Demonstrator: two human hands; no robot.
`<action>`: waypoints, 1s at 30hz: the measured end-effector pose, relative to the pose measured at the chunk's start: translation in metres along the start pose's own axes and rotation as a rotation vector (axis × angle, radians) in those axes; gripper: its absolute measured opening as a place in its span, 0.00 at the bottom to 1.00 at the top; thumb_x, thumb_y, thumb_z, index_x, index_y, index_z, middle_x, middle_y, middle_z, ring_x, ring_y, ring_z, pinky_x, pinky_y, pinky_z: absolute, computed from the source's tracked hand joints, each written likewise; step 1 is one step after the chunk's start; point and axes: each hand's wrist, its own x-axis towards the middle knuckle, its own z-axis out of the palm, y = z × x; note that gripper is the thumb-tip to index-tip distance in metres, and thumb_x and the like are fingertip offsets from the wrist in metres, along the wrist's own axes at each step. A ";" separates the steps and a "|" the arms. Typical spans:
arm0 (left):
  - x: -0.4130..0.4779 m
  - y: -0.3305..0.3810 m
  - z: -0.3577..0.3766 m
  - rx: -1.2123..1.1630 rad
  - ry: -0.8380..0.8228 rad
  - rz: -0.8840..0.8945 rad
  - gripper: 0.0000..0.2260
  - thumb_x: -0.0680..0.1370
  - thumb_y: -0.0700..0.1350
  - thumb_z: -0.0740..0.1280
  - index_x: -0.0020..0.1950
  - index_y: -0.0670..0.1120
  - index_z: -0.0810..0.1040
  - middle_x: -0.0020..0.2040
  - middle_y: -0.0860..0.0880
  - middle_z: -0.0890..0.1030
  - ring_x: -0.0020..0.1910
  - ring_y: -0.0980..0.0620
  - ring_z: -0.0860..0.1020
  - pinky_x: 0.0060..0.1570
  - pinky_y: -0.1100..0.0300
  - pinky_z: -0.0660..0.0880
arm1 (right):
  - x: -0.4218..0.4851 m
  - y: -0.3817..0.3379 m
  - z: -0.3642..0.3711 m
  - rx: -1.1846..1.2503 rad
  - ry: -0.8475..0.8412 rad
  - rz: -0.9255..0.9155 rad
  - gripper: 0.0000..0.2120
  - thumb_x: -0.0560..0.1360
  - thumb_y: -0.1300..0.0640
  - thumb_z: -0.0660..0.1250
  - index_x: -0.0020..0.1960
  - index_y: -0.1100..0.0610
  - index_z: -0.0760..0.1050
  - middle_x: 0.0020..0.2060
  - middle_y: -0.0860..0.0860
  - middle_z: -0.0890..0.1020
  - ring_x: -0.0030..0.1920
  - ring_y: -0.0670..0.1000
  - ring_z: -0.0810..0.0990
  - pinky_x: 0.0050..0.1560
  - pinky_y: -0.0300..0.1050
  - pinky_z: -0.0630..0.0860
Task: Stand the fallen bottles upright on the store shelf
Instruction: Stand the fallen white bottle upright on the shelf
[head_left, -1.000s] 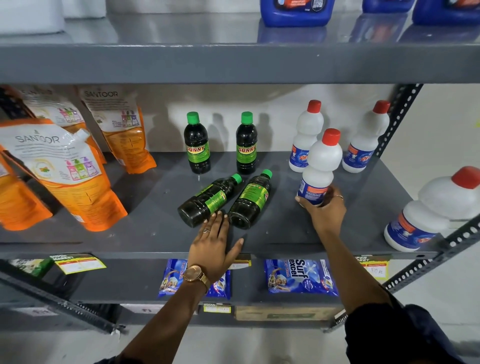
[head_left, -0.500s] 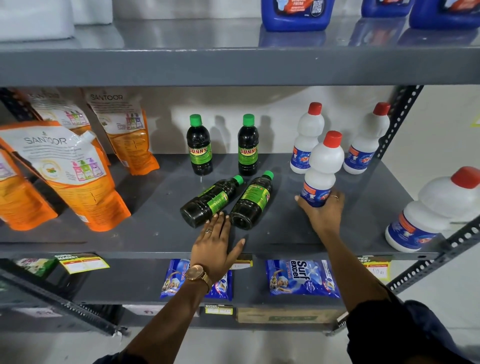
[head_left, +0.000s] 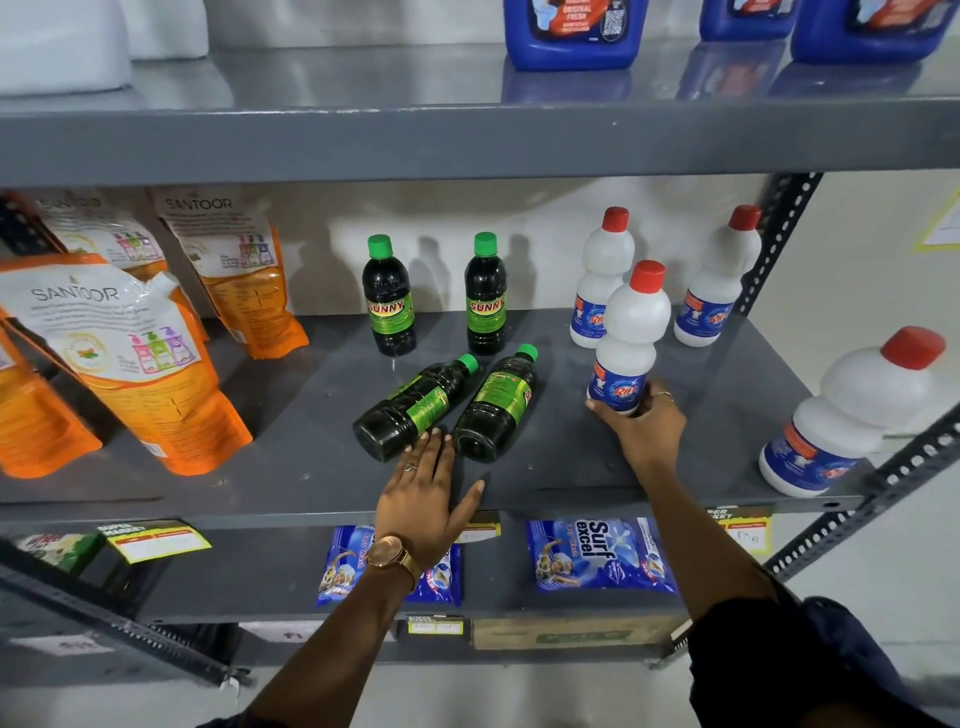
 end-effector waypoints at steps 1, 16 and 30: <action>0.000 0.000 0.000 -0.001 0.000 0.001 0.36 0.75 0.67 0.42 0.75 0.44 0.55 0.75 0.44 0.58 0.74 0.48 0.55 0.70 0.54 0.51 | -0.002 0.000 -0.002 -0.006 0.005 -0.002 0.31 0.63 0.54 0.79 0.62 0.60 0.73 0.58 0.57 0.81 0.56 0.55 0.80 0.53 0.42 0.74; -0.001 0.003 -0.003 0.034 -0.015 -0.003 0.34 0.77 0.64 0.46 0.71 0.40 0.63 0.71 0.40 0.67 0.70 0.42 0.64 0.68 0.47 0.61 | -0.094 0.014 -0.055 -0.046 0.046 -0.043 0.26 0.64 0.54 0.79 0.59 0.58 0.75 0.51 0.51 0.83 0.48 0.49 0.81 0.47 0.33 0.73; 0.000 0.005 -0.003 0.052 -0.038 -0.038 0.35 0.76 0.66 0.45 0.72 0.41 0.61 0.73 0.41 0.64 0.72 0.44 0.60 0.69 0.49 0.57 | -0.097 0.026 -0.055 -0.093 0.059 -0.019 0.30 0.63 0.47 0.78 0.62 0.56 0.74 0.55 0.52 0.83 0.50 0.49 0.80 0.51 0.43 0.77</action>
